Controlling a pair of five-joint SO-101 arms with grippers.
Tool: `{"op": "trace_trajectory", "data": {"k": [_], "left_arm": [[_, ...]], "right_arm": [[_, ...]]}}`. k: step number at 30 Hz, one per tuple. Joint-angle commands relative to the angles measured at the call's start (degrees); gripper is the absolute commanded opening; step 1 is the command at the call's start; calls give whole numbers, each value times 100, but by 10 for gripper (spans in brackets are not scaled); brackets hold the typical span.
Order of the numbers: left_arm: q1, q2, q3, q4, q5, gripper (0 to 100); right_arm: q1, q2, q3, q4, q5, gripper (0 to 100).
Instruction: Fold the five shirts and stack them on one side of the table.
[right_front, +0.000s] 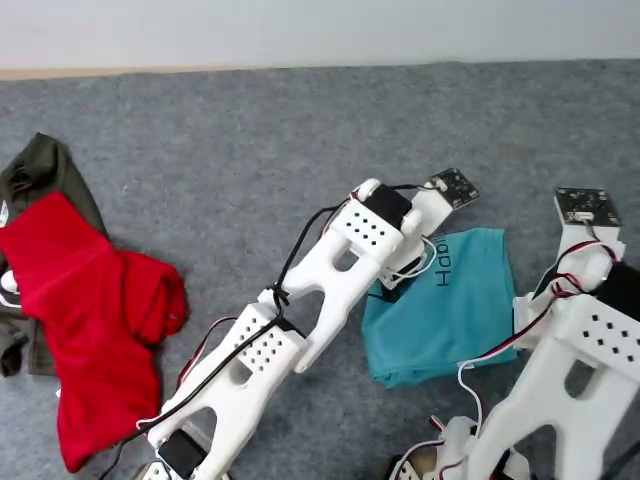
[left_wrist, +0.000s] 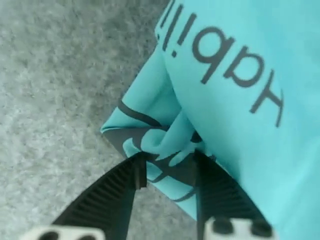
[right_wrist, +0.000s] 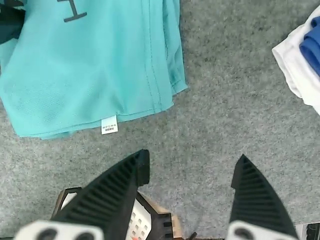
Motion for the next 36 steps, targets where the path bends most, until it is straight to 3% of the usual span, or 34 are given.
{"op": "trace_trajectory", "data": {"k": [1,9,15,36], "left_arm": [[0,-53,-84,-114,-62,148],[-26,-35,-84,-62,-677,3],[-211,-44,-505,352,-677,2],[-818,-105,-470,369,-677,28]], "right_arm": [[57,-207,-44,242,26,270],[57,-207,-44,242,26,270],[57,-207,-44,242,44,270],[48,-154,-44,224,53,270]]}}
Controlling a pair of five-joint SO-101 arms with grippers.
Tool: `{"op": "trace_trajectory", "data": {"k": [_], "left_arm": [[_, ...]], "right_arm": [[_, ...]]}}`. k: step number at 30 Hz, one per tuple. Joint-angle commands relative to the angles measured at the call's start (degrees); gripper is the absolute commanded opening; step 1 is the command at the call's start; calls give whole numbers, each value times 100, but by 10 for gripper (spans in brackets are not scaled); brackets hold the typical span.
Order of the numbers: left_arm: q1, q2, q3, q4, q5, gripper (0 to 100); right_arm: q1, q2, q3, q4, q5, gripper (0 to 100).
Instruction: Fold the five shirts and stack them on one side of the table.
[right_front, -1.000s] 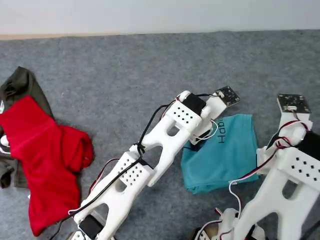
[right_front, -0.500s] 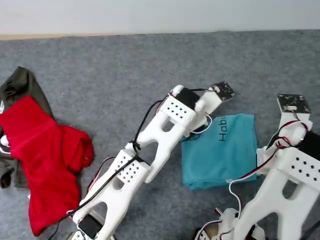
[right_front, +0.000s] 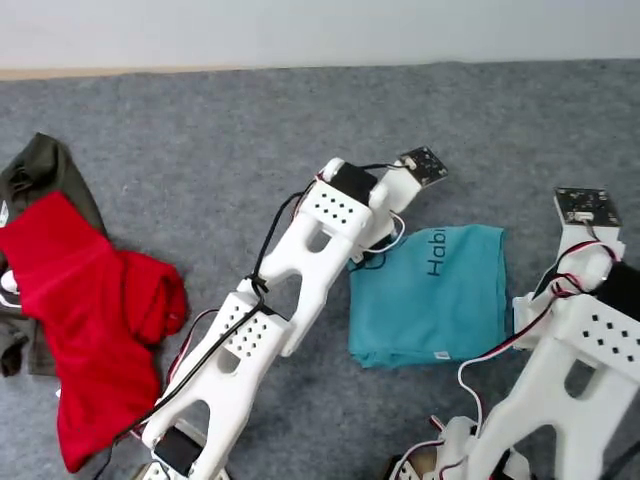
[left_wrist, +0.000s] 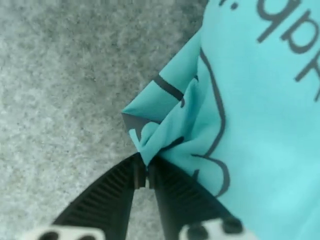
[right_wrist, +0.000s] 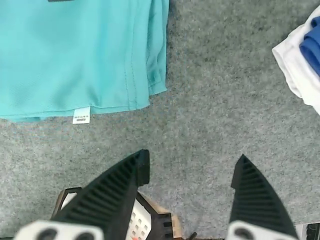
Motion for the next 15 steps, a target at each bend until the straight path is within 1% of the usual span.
{"op": "trace_trajectory", "data": {"k": [1,6,10,15], "left_arm": [[-97,-220,-92,167,-18,44],[-97,-870,207,167,-9,85],[-105,-1530,620,158,-26,96],[-114,-2127,901,141,9,97]], "right_arm": [[48,-154,-44,224,53,270],[-180,-154,-44,224,62,270],[-453,-154,-44,224,53,270],[-514,-145,-44,66,35,270]]}}
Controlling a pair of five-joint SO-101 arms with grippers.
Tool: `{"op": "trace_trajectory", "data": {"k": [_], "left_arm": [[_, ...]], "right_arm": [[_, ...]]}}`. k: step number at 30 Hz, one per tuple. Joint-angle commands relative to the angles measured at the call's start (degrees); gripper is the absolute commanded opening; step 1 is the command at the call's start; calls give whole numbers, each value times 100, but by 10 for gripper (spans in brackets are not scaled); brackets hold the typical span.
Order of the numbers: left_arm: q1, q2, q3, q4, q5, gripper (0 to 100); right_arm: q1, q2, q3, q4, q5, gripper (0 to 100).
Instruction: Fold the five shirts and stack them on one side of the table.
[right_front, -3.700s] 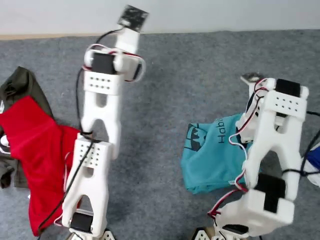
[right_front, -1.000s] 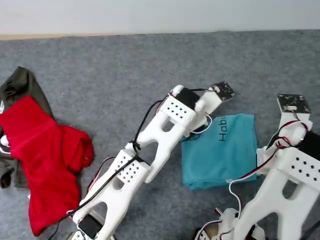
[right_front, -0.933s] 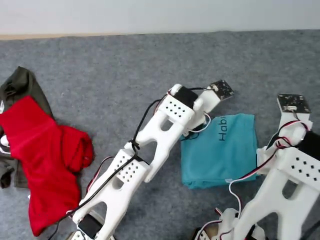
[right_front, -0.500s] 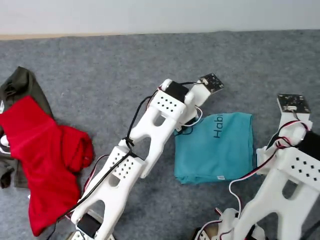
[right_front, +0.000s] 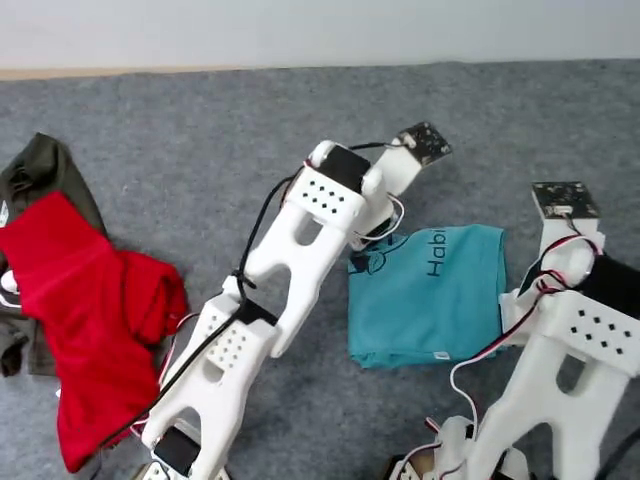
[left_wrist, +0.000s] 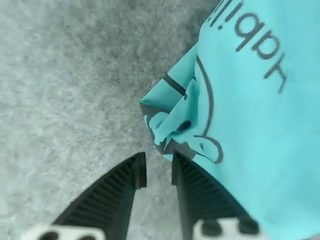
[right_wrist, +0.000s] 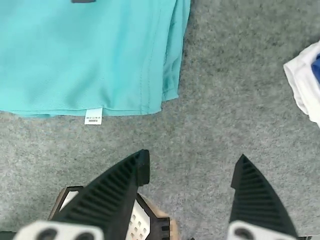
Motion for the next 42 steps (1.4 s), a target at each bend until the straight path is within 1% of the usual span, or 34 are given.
{"op": "trace_trajectory", "data": {"k": [1,5,9,12,15,24,27,30,35,42], "left_arm": [[-88,-686,-4,114,35,97],[-35,-668,189,-422,431,77],[88,-334,435,-888,448,21],[202,123,409,-914,440,18],[123,475,409,-923,431,17],[-651,738,365,-888,413,17],[-897,747,-13,-633,334,17],[-941,765,-479,-273,290,17],[-703,791,-1051,123,308,16],[-26,1020,-1103,-18,334,15]], "right_arm": [[-57,-145,-44,4,26,270],[-57,-145,-44,-233,18,270],[-57,-145,-44,-251,18,270],[-57,-145,-44,-224,18,270],[-57,-145,-44,-207,18,270],[-57,-145,-44,-198,18,270],[-57,-145,-44,-198,18,270],[-57,-145,-44,-198,18,270],[-57,-145,-44,-207,18,270],[-57,-145,-44,-198,18,270]]}}
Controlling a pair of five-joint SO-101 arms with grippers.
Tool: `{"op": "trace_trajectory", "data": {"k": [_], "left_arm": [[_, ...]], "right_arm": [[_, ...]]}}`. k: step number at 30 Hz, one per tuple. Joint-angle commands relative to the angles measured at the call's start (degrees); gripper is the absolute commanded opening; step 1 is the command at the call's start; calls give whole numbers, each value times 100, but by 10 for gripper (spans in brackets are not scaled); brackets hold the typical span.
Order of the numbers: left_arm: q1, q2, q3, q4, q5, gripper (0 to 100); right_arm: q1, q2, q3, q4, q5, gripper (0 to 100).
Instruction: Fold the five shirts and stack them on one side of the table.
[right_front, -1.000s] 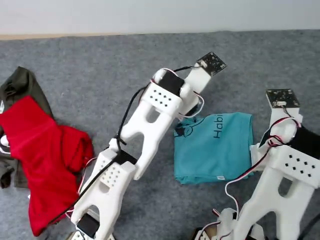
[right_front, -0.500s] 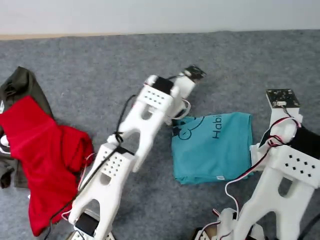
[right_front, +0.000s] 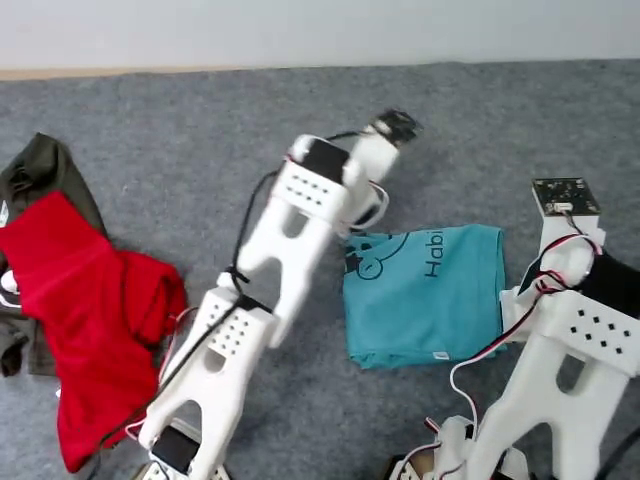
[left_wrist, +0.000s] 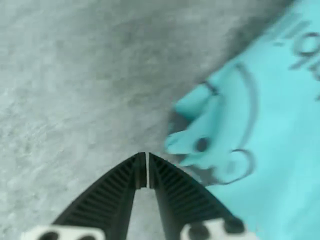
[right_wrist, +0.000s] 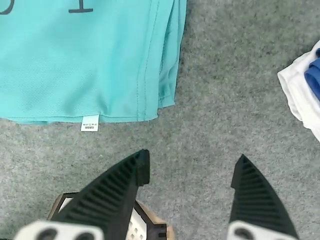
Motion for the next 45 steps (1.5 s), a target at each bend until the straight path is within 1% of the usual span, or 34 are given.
{"op": "trace_trajectory", "data": {"k": [1,5,14,17,26,29,32,35,38,41,45], "left_arm": [[211,149,-215,-44,26,15],[176,659,-224,-97,0,15],[-695,800,-620,-44,-9,15],[-712,756,-637,105,-9,15],[-554,554,-708,149,18,15],[-624,26,-787,167,35,2],[-765,-774,-664,167,35,2],[-932,-1574,-259,167,35,2],[-1196,-2356,453,167,35,2],[-1565,-3147,1323,167,35,2],[-2215,-4281,2484,167,35,2]], "right_arm": [[-48,-145,-44,-13,18,270],[-31,-145,-44,-4,18,270],[-40,-145,-44,22,18,270],[-48,-145,-44,-13,18,270],[-48,-145,-44,22,18,270],[-48,-198,-44,31,9,270],[-57,-207,-70,233,-97,269],[-57,-198,-53,382,-475,269],[-66,-154,-53,391,-721,269],[-479,-145,-44,391,-765,224],[-1429,-136,-44,321,-774,91]]}}
